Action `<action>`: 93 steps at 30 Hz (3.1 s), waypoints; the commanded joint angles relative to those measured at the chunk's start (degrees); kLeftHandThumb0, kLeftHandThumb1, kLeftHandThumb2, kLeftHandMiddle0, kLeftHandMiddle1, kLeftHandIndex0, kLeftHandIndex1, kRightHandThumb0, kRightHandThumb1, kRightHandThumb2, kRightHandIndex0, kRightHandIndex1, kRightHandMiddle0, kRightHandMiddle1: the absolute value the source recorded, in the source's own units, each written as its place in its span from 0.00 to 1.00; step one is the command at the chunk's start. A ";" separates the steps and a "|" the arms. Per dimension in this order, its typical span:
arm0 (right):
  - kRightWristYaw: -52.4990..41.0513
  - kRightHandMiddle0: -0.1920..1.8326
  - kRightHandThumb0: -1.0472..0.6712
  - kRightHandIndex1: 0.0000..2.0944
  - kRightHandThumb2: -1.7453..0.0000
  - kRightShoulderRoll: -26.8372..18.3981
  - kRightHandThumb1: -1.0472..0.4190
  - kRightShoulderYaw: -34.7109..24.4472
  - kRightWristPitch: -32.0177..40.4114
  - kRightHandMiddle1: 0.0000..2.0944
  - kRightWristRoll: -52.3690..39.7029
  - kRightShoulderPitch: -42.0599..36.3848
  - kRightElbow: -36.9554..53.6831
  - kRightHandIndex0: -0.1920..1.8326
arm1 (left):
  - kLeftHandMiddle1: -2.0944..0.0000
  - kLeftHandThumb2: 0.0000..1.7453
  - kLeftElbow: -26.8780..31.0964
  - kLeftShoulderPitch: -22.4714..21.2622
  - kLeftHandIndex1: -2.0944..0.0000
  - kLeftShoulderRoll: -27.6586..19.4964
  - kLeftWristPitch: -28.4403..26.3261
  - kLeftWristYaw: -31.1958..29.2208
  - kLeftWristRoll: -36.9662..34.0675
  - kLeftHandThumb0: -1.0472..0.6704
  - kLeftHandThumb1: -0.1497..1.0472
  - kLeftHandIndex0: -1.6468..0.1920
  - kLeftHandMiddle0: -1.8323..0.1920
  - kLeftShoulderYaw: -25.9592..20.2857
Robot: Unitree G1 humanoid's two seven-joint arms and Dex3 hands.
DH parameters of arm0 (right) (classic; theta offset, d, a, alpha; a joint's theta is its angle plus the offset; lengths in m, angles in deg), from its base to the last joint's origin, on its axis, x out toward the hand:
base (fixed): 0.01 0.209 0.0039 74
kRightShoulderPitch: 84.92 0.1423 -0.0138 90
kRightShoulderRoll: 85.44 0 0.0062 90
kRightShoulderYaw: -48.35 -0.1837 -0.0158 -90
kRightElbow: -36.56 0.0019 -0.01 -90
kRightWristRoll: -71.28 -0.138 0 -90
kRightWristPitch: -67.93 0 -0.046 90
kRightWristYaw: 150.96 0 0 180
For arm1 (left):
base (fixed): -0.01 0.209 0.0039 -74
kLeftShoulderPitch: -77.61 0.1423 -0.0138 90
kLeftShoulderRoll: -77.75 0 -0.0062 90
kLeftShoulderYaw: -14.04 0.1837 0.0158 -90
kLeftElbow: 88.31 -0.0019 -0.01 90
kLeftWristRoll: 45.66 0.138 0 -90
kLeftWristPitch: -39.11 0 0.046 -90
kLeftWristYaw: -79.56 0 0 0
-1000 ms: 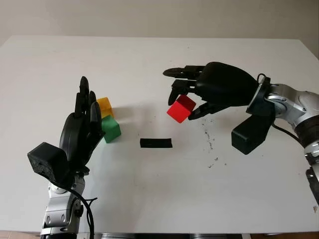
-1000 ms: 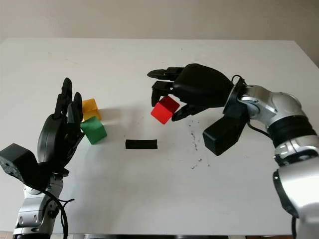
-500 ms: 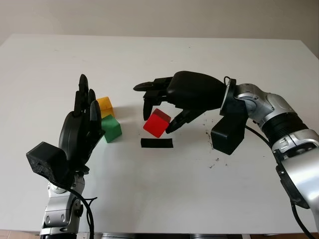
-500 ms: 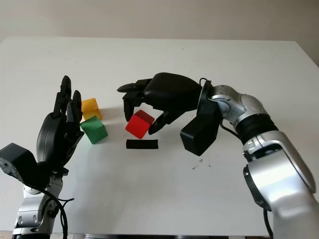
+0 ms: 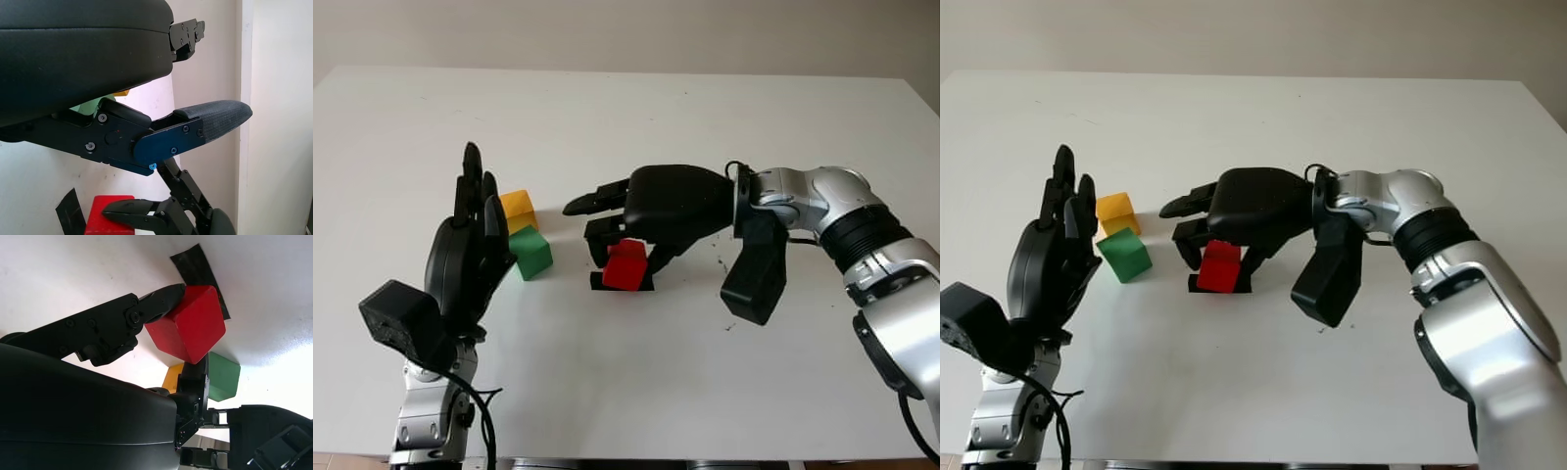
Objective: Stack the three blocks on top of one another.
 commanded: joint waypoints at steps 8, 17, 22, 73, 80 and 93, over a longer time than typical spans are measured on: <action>8.39 0.30 0.39 0.03 0.97 -1.07 0.06 4.16 -0.74 0.69 6.16 2.44 1.71 0.24 | 1.00 0.41 1.47 0.57 1.00 0.18 -0.02 0.71 0.36 0.18 1.00 1.00 1.00 0.05; 8.66 0.29 0.37 0.02 0.97 -1.03 0.07 6.69 -0.61 0.69 7.13 2.89 0.77 0.22 | 1.00 0.42 1.76 0.69 1.00 0.64 -0.36 1.15 0.40 0.18 1.00 1.00 1.00 0.40; 9.31 0.30 0.36 0.03 0.97 -0.64 0.07 7.36 -0.47 0.70 7.06 2.64 0.07 0.23 | 1.00 0.42 1.84 0.86 1.00 0.52 -0.26 1.04 0.62 0.18 1.00 1.00 1.00 0.48; -23.82 0.00 0.11 0.00 0.97 -15.13 0.09 -4.62 8.16 0.00 -24.10 -3.40 12.26 0.00 | 1.00 0.39 4.83 1.43 1.00 -0.81 -2.29 0.40 -0.40 0.18 1.00 1.00 1.00 -1.37; -34.29 0.02 0.10 0.01 0.84 -10.04 0.00 -18.80 26.10 0.02 -52.52 -17.23 15.33 0.00 | 1.00 0.32 6.68 -0.99 1.00 -5.07 -2.56 1.58 2.30 0.20 1.00 1.00 1.00 -4.27; -26.93 0.00 0.16 0.00 0.86 3.93 0.00 -31.13 51.95 0.02 -60.51 -37.62 29.49 0.00 | 0.94 0.04 6.41 -9.40 0.90 -27.47 -11.01 -1.05 23.10 0.35 0.95 0.76 0.81 -5.20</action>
